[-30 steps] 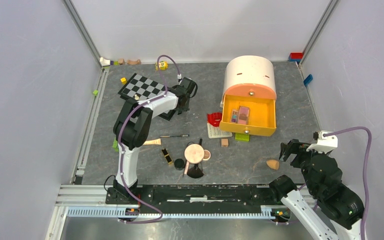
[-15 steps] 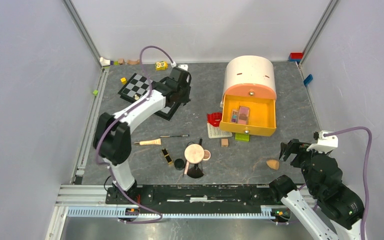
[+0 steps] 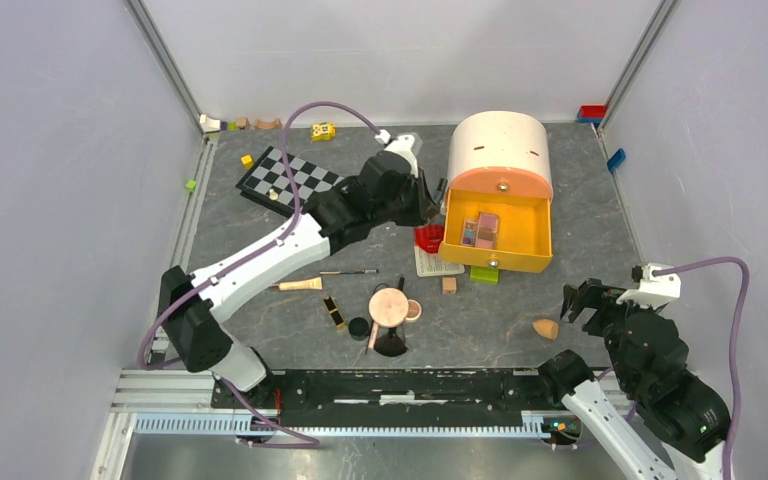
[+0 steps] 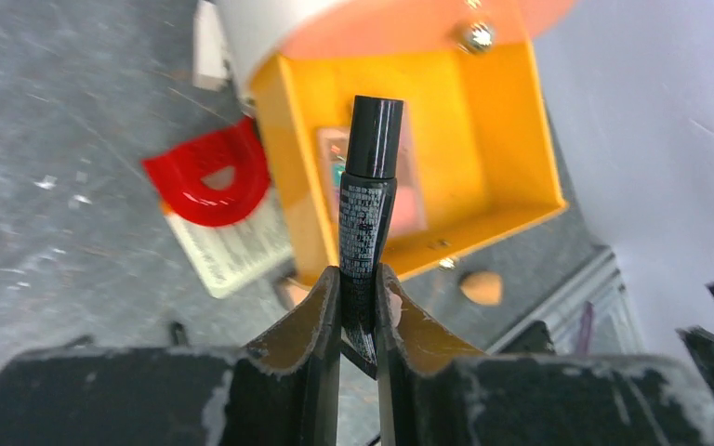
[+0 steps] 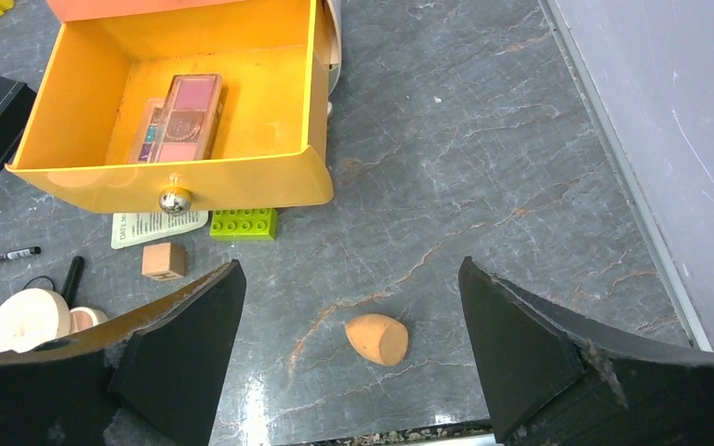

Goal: Organize the makeup
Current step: Pick up the makeup from the center of the board, then place the makeup in the drawer.

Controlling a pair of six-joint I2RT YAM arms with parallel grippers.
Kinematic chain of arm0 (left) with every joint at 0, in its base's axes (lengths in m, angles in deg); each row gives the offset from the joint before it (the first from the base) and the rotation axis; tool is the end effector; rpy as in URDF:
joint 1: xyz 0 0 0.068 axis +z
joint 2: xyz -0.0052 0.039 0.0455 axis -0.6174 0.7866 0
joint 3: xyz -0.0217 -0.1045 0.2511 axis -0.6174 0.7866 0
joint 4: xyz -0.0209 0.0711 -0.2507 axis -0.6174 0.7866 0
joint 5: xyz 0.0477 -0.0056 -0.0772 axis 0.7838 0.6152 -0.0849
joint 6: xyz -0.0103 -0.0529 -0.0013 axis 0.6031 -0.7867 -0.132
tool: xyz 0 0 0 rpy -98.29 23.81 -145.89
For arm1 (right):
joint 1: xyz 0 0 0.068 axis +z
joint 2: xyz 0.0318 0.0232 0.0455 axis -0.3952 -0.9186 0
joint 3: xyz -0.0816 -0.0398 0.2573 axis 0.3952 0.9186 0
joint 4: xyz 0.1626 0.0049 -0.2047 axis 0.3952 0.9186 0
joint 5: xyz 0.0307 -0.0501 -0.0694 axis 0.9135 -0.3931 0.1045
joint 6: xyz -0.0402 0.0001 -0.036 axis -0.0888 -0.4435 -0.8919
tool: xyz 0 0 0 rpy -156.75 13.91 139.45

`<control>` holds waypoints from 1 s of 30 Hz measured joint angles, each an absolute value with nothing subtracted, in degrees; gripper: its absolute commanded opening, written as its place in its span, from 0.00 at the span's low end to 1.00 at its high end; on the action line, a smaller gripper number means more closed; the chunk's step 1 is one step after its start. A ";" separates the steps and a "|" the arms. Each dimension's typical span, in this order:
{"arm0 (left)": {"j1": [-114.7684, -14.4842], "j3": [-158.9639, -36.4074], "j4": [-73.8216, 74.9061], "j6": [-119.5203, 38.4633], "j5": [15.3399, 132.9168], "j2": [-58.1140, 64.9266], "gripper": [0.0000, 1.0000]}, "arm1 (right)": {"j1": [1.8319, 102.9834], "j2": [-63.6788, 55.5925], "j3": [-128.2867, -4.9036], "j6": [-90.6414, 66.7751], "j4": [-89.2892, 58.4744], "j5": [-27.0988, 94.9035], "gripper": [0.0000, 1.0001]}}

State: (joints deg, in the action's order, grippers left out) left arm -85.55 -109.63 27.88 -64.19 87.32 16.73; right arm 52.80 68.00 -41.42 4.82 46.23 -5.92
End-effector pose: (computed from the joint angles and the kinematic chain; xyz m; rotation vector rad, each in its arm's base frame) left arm 0.2446 -0.2615 0.3631 0.1777 2.1800 -0.7656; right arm 0.0100 -0.0162 0.3250 0.2702 1.8577 0.0923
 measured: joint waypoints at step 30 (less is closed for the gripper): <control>-98.35 -129.46 24.93 -79.34 97.11 42.28 0.18 | 52.82 69.75 -43.45 5.26 49.25 -7.54 0.92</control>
State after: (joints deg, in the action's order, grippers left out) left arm -98.35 -129.46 24.93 -79.34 97.11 42.28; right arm 52.82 69.75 -43.45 5.26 49.25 -7.54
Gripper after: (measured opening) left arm 0.219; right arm 0.921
